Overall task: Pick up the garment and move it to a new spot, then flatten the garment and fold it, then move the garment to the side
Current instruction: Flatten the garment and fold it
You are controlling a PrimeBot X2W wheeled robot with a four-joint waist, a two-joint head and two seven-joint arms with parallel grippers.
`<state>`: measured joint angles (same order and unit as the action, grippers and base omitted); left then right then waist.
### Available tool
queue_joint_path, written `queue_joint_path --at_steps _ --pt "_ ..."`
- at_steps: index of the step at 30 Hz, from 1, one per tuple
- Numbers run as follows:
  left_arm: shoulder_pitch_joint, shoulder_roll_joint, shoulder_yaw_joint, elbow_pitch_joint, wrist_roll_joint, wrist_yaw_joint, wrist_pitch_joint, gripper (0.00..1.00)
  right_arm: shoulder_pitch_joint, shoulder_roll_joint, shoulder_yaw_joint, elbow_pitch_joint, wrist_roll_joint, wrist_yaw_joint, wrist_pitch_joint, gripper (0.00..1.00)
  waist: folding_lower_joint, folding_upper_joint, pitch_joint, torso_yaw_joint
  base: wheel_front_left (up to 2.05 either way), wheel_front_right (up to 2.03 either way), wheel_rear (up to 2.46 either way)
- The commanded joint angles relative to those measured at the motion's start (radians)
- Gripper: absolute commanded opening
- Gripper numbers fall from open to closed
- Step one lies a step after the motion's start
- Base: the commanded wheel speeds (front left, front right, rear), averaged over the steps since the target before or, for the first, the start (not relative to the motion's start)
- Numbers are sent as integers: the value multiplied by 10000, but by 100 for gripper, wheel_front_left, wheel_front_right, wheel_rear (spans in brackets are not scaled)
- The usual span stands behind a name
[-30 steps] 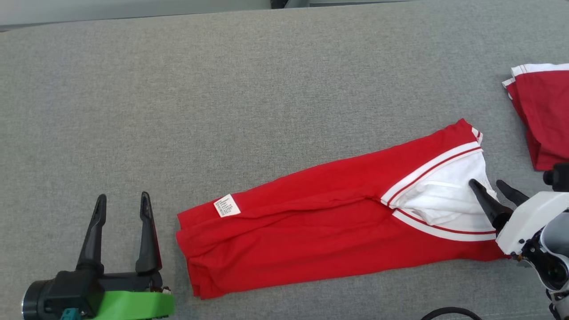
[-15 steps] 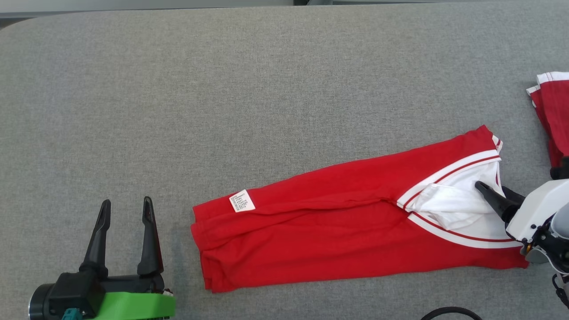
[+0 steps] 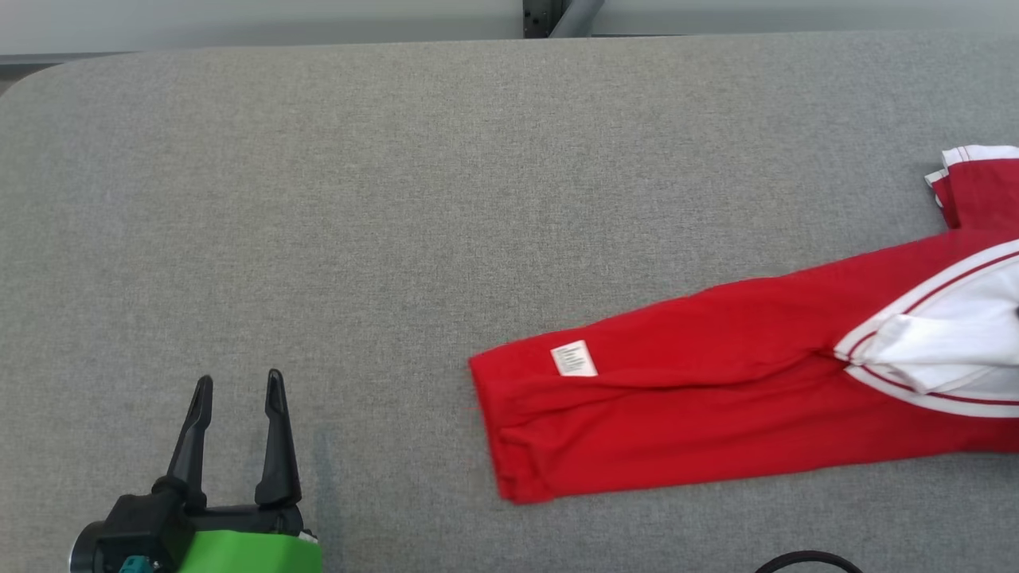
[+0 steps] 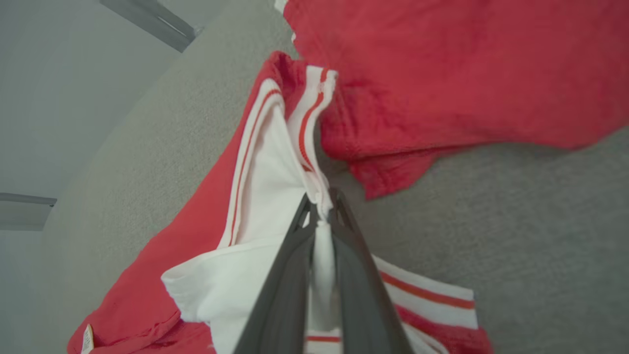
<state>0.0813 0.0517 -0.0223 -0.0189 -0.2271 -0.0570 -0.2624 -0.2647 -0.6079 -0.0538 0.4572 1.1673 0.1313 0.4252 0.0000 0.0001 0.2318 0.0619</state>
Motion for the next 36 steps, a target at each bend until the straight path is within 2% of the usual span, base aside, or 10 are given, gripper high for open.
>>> queue_joint_path --at_steps 1,5,9,13,16,19,24,28,36 --pt "43 -8 -10 -11 -85 80 -24 100 109 -292 -283 -81 6 -13 -113 0 0 -1 -12 38 0 0 0" --pt "34 -7 -25 -48 -236 158 -24 100 329 -631 -606 -1436 68 -7 -214 0 0 -1 -19 93 0 0 0" --pt "142 -6 51 -120 -356 252 -23 100 925 -476 -94 -4061 -108 -7 60 0 0 -1 28 4 0 0 0" --pt "70 -5 -52 -76 -252 147 -23 100 1298 197 1069 -6274 -688 -7 543 0 0 -1 70 -170 0 0 0" --pt "-133 -4 -77 -54 -167 142 -24 100 1033 1059 2270 -7017 -1337 -7 946 0 0 -1 118 -340 0 0 0" --pt "-301 -2 -142 29 -78 78 -23 100 461 2014 3352 -6767 -2266 -5 1174 0 0 -1 195 -465 0 0 0" --pt "-571 0 -324 189 39 -48 -24 100 -297 3432 4601 -5576 -3773 -5 1057 0 0 -1 292 -405 0 0 0" --pt "-683 -1 -336 366 9 -80 -24 100 -433 3921 5415 -4945 -4513 -7 960 0 0 -1 354 -256 0 0 0" --pt "-569 0 -266 537 -149 -3 -25 100 -283 3886 5957 -4505 -5003 -7 795 0 0 -1 384 -131 0 0 0"
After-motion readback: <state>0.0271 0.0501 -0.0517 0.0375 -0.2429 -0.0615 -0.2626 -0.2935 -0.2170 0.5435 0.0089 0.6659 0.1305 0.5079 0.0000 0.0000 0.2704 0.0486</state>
